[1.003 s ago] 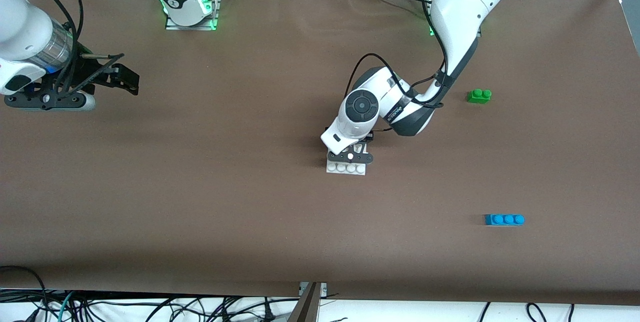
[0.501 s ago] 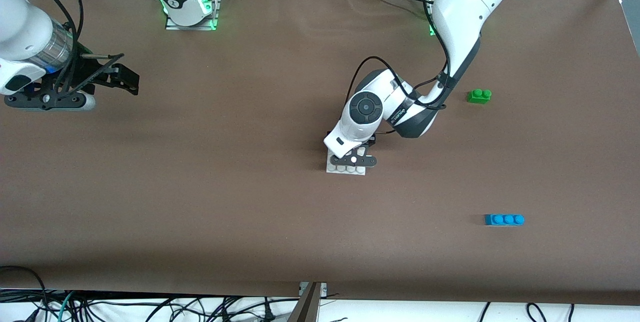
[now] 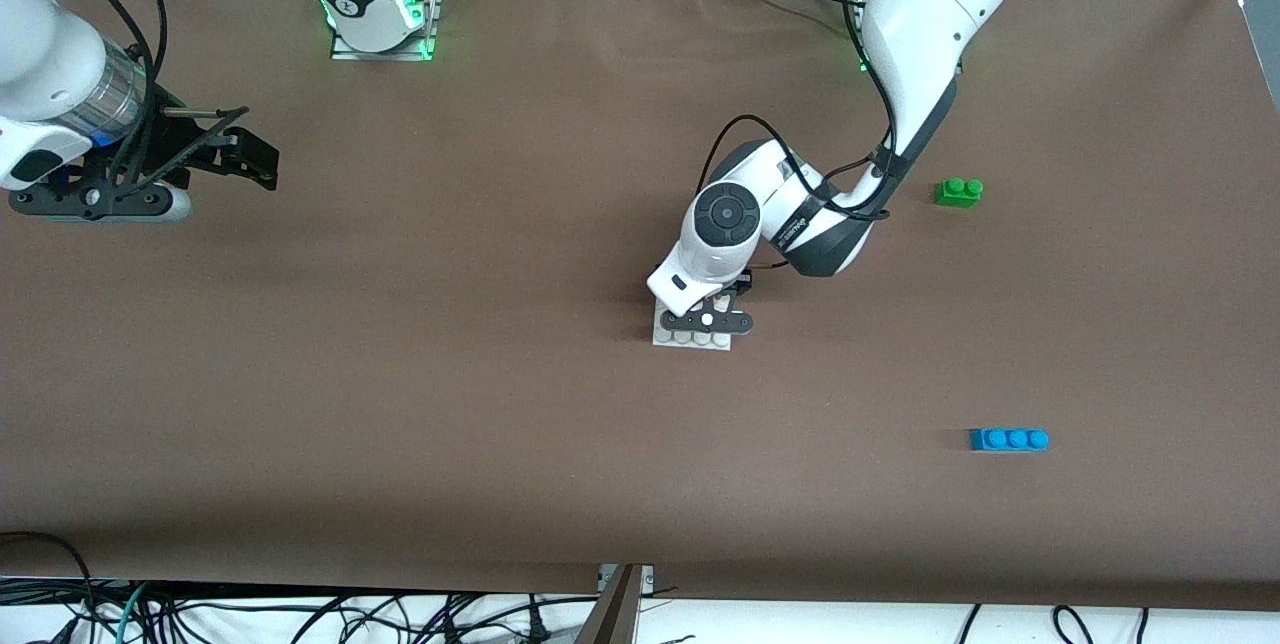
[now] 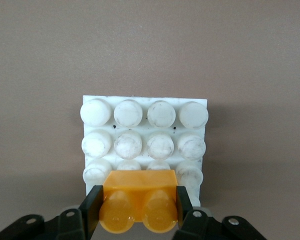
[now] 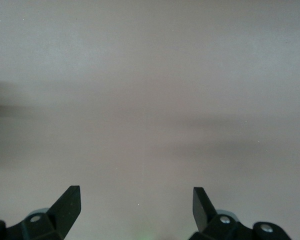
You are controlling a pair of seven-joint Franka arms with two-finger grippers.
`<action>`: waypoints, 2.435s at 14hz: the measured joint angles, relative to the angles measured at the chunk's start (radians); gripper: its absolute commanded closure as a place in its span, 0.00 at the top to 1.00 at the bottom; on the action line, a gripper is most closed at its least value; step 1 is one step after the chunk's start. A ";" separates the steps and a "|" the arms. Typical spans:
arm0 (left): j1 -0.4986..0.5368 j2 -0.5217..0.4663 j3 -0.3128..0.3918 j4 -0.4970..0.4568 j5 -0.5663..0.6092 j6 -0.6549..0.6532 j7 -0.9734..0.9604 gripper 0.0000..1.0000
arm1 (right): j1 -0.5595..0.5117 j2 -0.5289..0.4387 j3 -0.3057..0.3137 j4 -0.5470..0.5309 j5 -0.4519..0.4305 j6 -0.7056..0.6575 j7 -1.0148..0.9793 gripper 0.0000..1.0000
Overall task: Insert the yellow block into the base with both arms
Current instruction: 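Press the yellow brick down onto the base plate studs with the left gripper, then open the left gripper and lift it off the yellow brick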
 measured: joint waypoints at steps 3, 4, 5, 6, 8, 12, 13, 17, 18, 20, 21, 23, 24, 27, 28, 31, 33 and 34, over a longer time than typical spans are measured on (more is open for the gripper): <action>-0.002 0.001 0.000 0.000 0.026 0.002 -0.003 0.26 | 0.000 0.000 0.000 0.000 0.000 0.000 0.000 0.99; -0.003 0.003 0.000 0.000 0.040 0.003 -0.009 0.26 | 0.000 0.000 0.000 0.000 0.000 0.000 0.000 0.99; -0.004 0.006 0.000 0.000 0.045 0.010 -0.012 0.26 | 0.000 0.000 0.000 0.000 0.000 0.000 0.000 0.99; -0.005 0.008 0.000 0.000 0.047 0.016 -0.013 0.26 | 0.000 0.000 0.000 0.000 0.000 0.000 0.000 0.99; -0.005 0.012 0.000 0.000 0.049 0.023 -0.014 0.26 | 0.000 0.000 0.000 0.000 0.000 0.000 0.000 0.99; -0.005 0.027 0.000 0.000 0.051 0.035 -0.014 0.33 | 0.000 0.000 0.001 0.000 0.000 0.000 0.000 0.99; -0.005 0.029 0.000 0.000 0.051 0.037 -0.014 0.62 | 0.000 0.000 0.001 0.000 0.000 0.000 0.000 0.99; -0.006 0.031 0.000 0.000 0.052 0.036 -0.017 1.00 | 0.000 0.000 0.001 0.000 0.000 0.000 0.000 0.99; -0.005 0.030 0.000 0.001 0.052 0.034 -0.018 1.00 | 0.000 0.000 0.001 0.000 0.000 0.000 0.000 0.99; -0.003 0.018 0.000 0.014 0.052 -0.006 -0.019 1.00 | 0.000 0.000 0.002 0.000 0.000 0.000 0.000 0.99; -0.002 0.001 0.000 0.026 0.052 -0.046 -0.019 1.00 | 0.000 0.000 0.002 0.000 0.000 0.000 0.001 0.99; 0.007 -0.071 -0.001 0.049 0.036 -0.156 -0.018 1.00 | 0.000 0.000 0.003 -0.001 0.000 0.000 0.001 0.99; 0.022 -0.118 0.000 0.057 0.010 -0.206 -0.008 1.00 | 0.000 0.000 0.003 -0.001 0.000 0.000 0.001 0.99; 0.111 -0.242 0.002 0.060 -0.050 -0.294 0.086 1.00 | 0.000 0.000 0.003 -0.001 0.000 0.000 0.001 0.99; 0.145 -0.275 0.002 0.060 -0.054 -0.332 0.124 1.00 | 0.000 0.000 0.003 -0.001 0.000 0.000 0.001 0.99; 0.206 -0.363 0.007 0.061 -0.054 -0.432 0.227 1.00 | 0.000 0.000 0.003 -0.001 0.000 0.000 0.001 0.99; 0.249 -0.412 0.012 0.060 -0.054 -0.492 0.301 1.00 | 0.000 0.000 0.003 -0.001 0.000 0.000 0.001 0.99; 0.271 -0.434 0.023 0.060 -0.054 -0.510 0.347 1.00 | 0.000 0.000 0.003 -0.001 0.000 -0.001 0.001 0.99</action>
